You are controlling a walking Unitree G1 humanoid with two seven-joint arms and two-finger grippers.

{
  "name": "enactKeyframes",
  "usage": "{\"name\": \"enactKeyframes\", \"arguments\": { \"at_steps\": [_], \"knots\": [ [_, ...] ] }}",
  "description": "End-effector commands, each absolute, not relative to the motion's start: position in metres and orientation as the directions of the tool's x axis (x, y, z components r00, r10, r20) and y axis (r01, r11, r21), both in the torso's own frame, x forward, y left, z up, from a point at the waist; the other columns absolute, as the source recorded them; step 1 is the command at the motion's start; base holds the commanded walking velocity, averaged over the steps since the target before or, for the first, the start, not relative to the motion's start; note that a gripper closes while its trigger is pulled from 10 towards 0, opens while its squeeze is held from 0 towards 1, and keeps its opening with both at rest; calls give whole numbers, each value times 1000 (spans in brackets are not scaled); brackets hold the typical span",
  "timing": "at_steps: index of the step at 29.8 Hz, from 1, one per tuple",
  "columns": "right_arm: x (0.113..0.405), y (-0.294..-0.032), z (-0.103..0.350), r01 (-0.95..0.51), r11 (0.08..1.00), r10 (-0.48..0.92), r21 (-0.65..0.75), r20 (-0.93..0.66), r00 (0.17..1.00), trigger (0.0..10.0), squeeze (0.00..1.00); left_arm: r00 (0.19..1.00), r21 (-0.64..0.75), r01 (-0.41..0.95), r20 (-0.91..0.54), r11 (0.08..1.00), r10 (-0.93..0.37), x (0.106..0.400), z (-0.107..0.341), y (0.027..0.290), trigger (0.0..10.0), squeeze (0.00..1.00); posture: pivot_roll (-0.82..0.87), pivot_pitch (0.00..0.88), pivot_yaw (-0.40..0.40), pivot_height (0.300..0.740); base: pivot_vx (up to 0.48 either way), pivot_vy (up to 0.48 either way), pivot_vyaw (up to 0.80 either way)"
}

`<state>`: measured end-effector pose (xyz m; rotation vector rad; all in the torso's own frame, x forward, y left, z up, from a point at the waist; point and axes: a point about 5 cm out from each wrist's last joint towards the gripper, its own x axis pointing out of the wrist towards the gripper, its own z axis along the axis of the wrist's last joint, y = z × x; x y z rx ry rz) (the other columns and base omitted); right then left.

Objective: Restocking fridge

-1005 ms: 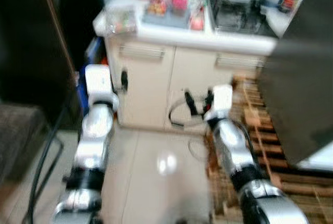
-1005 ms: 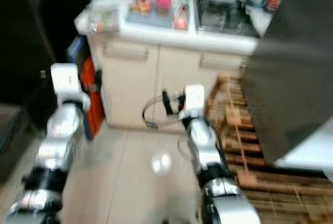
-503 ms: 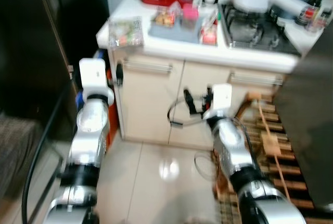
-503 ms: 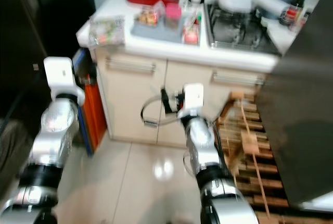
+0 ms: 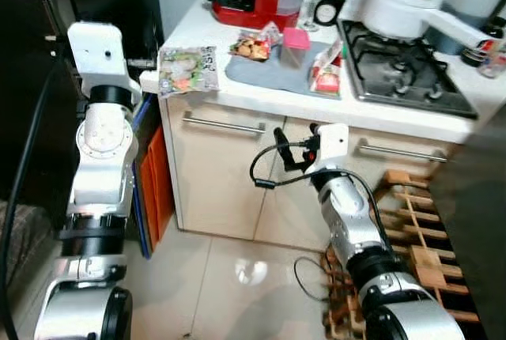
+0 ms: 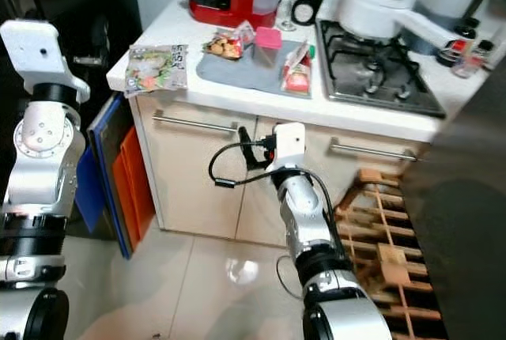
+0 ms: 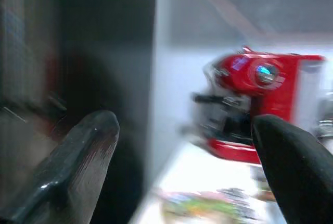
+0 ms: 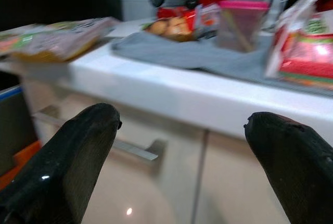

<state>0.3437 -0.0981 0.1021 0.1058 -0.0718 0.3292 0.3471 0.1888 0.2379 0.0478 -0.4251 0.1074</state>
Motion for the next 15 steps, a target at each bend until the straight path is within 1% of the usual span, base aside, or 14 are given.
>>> {"name": "enactKeyframes", "arguments": {
  "at_steps": [1,2,3,6,8,9,11,15],
  "knots": [
    [347,-108,110,-303,950,294,69,122,948,10000,0,932,-82,-36,357,996,63,352,237,176,10000,0,-54,0,-74,740,480,0,0],
    [347,-107,114,-311,949,300,60,139,944,10000,0,945,-136,-24,320,990,66,353,234,175,10000,0,-54,0,-74,740,480,0,0],
    [347,-101,127,-340,940,326,38,196,925,10000,0,958,-207,-21,275,978,79,354,229,175,10000,0,-55,0,-74,740,0,0,0],
    [345,-98,151,-365,931,347,13,280,895,10000,0,965,-315,-22,240,949,102,353,223,176,10000,0,-65,0,-83,740,0,0,0],
    [345,-99,153,-363,932,345,12,284,895,10000,0,965,-331,-19,240,943,103,352,224,175,10000,0,-65,0,-88,740,0,0,0],
    [344,-102,154,-353,935,332,22,287,898,10000,0,966,-373,-9,237,928,105,351,225,175,10000,0,-68,0,-86,740,0,0,0],
    [343,-106,149,-343,939,320,37,273,907,10000,0,965,-407,8,242,914,99,349,227,175,10000,0,-70,0,-84,740,0,0,0],
    [342,-108,143,-325,944,299,66,249,921,10000,0,973,-413,60,226,909,39,339,227,181,10000,0,-80,0,-76,740,0,0,0]
  ]
}}
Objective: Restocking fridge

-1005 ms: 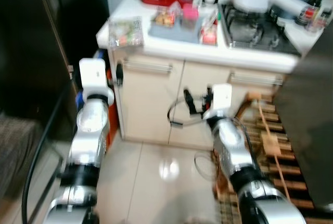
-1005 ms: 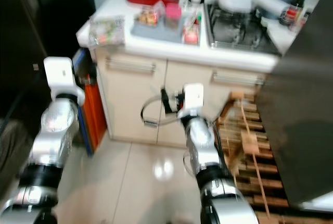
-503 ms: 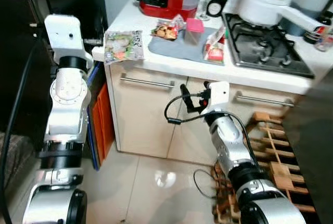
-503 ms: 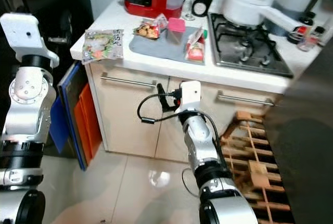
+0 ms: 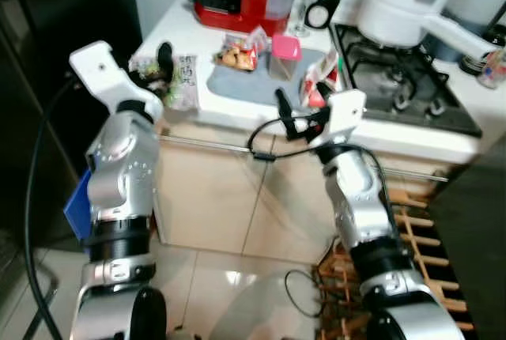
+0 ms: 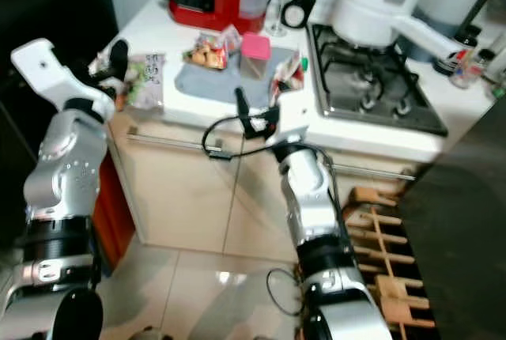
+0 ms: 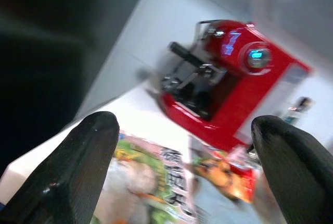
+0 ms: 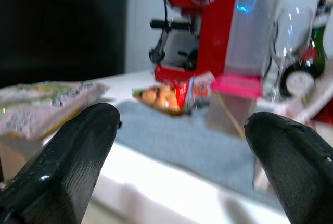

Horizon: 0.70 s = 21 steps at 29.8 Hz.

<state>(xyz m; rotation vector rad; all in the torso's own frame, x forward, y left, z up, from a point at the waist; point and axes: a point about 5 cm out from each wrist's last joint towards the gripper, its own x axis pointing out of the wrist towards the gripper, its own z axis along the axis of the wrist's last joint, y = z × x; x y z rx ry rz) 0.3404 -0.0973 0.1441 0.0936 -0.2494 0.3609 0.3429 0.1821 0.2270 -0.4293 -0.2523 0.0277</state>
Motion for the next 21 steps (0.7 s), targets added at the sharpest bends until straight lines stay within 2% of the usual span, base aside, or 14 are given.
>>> {"name": "enactKeyframes", "arguments": {
  "at_steps": [1,3,9,12,15,21],
  "knots": [
    [341,-108,144,-324,943,298,69,250,921,10000,0,977,-419,71,212,905,21,334,226,184,10000,0,-78,0,-75,740,0,0,0],
    [338,-108,146,-327,942,302,71,246,921,10000,0,982,-435,96,188,895,-14,324,227,188,10000,0,-78,0,-75,740,0,0,0],
    [338,-106,145,-336,939,309,79,237,921,10000,0,986,-450,119,155,885,-54,308,228,179,10000,0,-45,0,-86,740,0,0,0],
    [339,-103,145,-346,934,319,85,232,919,10000,0,997,-466,39,79,884,-3,310,210,179,10000,0,-43,0,-89,740,0,0,0],
    [339,-100,146,-351,932,325,86,228,918,10000,0,999,-547,-50,-32,836,39,313,187,179,10000,0,-55,0,-87,740,0,0,0],
    [338,-102,146,-349,933,323,86,225,919,10000,0,989,-599,-131,-134,790,62,307,171,174,10000,0,-69,0,-81,740,0,0,0]
  ]
}}
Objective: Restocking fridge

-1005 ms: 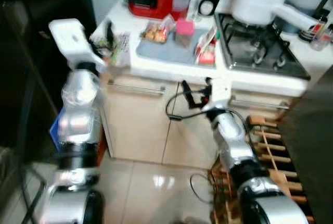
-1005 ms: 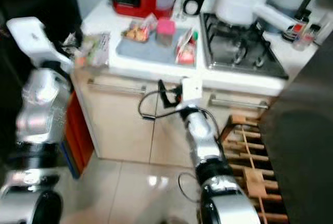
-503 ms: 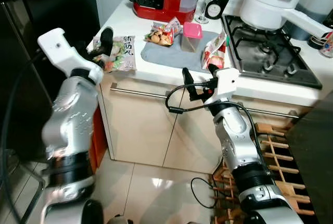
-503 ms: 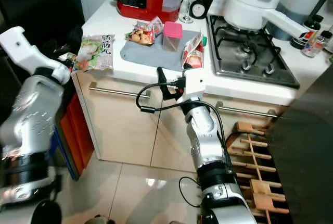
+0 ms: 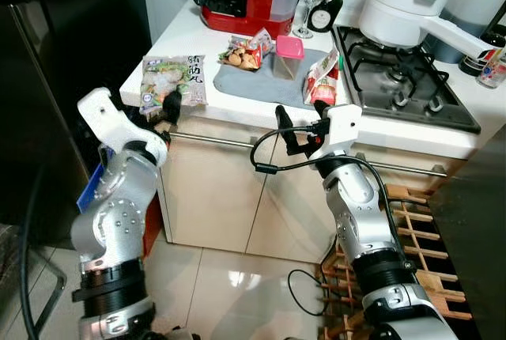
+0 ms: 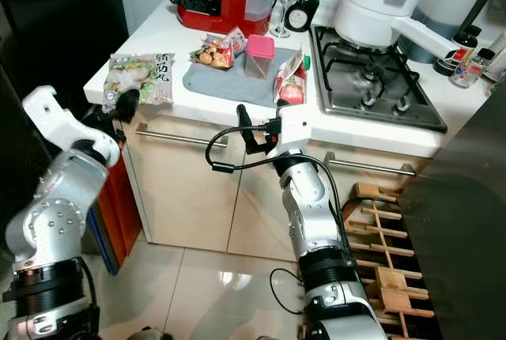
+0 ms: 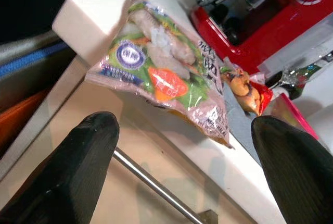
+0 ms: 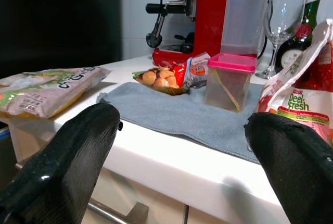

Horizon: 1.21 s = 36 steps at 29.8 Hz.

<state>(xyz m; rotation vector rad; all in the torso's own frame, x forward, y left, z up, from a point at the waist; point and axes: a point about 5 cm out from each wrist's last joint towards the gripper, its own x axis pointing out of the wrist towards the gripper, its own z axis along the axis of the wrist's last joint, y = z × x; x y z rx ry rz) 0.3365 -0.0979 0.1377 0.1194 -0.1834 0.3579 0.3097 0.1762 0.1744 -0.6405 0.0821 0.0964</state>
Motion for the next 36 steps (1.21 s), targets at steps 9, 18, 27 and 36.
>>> {"name": "enactKeyframes", "arguments": {
  "at_steps": [9,18,27,36],
  "knots": [
    [337,-103,143,-341,936,316,92,212,925,10000,0,984,-610,-177,-123,772,128,321,164,182,10000,0,-75,0,-77,740,0,0,0],
    [336,-103,142,-339,936,315,91,211,926,10000,0,982,-648,-182,-87,739,166,341,164,194,10000,0,-91,0,-79,740,0,0,0],
    [334,-105,143,-337,938,315,79,212,925,10000,0,986,-661,-153,-58,734,154,354,163,191,10000,0,-111,0,-73,740,0,0,0],
    [333,-107,142,-335,939,314,73,206,927,10000,0,994,-696,-99,-42,711,97,381,163,166,10000,0,-148,0,-73,740,0,0,0]
  ]
}}
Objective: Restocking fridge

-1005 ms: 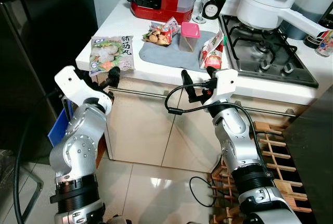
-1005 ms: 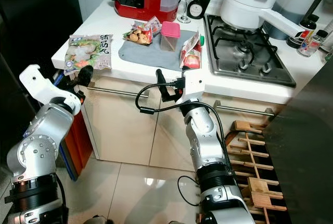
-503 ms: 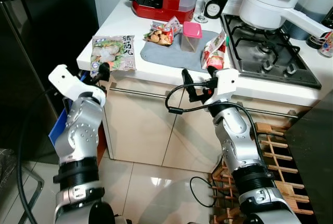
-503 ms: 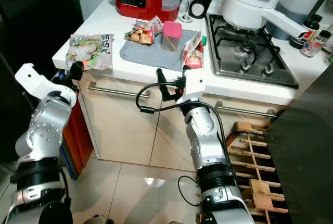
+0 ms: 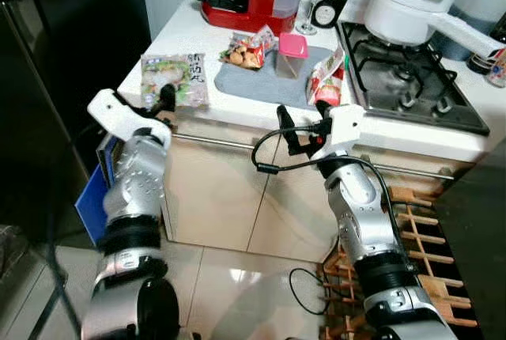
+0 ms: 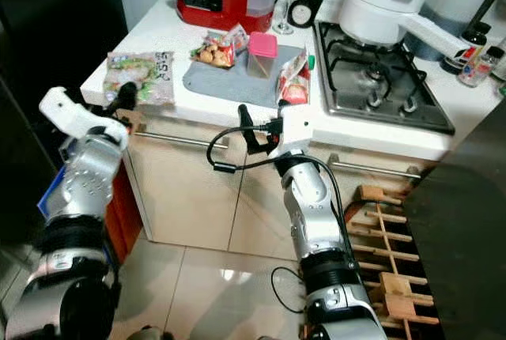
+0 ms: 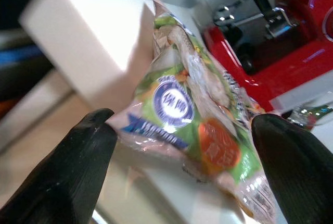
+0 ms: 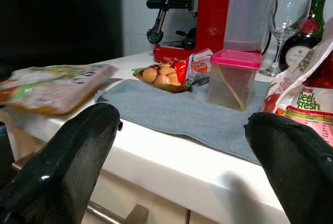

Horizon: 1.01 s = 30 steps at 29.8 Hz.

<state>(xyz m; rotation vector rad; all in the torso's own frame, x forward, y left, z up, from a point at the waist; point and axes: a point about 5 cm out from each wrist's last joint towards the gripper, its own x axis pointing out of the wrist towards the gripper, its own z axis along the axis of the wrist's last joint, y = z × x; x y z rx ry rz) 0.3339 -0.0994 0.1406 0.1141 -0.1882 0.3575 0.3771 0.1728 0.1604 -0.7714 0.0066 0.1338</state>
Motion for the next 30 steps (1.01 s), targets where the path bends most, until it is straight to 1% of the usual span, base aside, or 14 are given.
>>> {"name": "enactKeyframes", "arguments": {
  "at_steps": [1,6,11,16,19,22,23,24,25,26,27,28,29,30],
  "knots": [
    [333,-108,143,-333,940,313,70,207,927,10000,0,995,-699,-96,-41,709,95,383,164,164,10000,0,-154,0,-72,740,0,0,0],
    [332,-111,143,-328,943,309,63,207,928,10000,0,995,-707,-87,-32,702,90,392,170,162,10000,0,-160,0,-72,740,0,0,0],
    [330,-110,143,-328,943,310,60,205,928,10000,0,993,-699,-108,-40,707,112,395,169,169,10000,0,-170,0,-61,740,0,0,0],
    [330,-110,144,-326,943,307,63,208,929,10000,0,987,-618,-148,-42,772,155,384,161,185,10000,0,-142,0,-63,740,0,0,0],
    [330,-104,150,-347,936,325,62,232,917,10000,0,984,-536,-149,4,831,179,372,166,193,10000,0,-126,0,-68,740,0,0,0],
    [330,-103,151,-351,935,328,61,236,915,10000,0,983,-513,-146,18,846,181,370,168,193,10000,0,-122,0,-69,740,0,0,0],
    [332,-102,151,-355,933,331,66,235,914,10000,0,977,-403,-134,99,905,189,361,183,198,10000,0,-93,0,-80,740,0,0,0],
    [332,-102,151,-356,932,332,69,234,914,10000,0,973,-354,-134,129,925,191,357,189,199,10000,0,-93,0,-80,740,0,0,0],
    [332,-102,151,-356,932,332,69,234,914,10000,0,973,-354,-134,129,925,191,357,189,199,10000,0,-93,0,-80,740,0,0,0],
    [333,-101,151,-359,930,333,77,232,914,10000,0,969,-263,-125,177,957,175,353,197,197,10000,0,-78,0,-82,740,0,0,0],
    [334,-100,150,-358,929,330,89,233,915,10000,0,965,-149,-101,227,984,133,348,204,192,10000,0,-65,0,-79,740,0,0,0],
    [334,-100,150,-357,929,328,97,234,915,10000,0,962,-76,-83,255,994,100,344,208,188,10000,0,-65,0,-79,740,0,0,0],
    [333,-101,149,-349,931,317,106,238,918,10000,0,961,46,-50,276,998,35,341,212,182,10000,0,-55,0,-64,740,0,0,0],
    [333,-102,148,-343,933,309,110,241,920,10000,0,960,118,-29,280,993,-5,339,214,178,10000,0,-55,0,-64,740,0,0,0]
  ]
}}
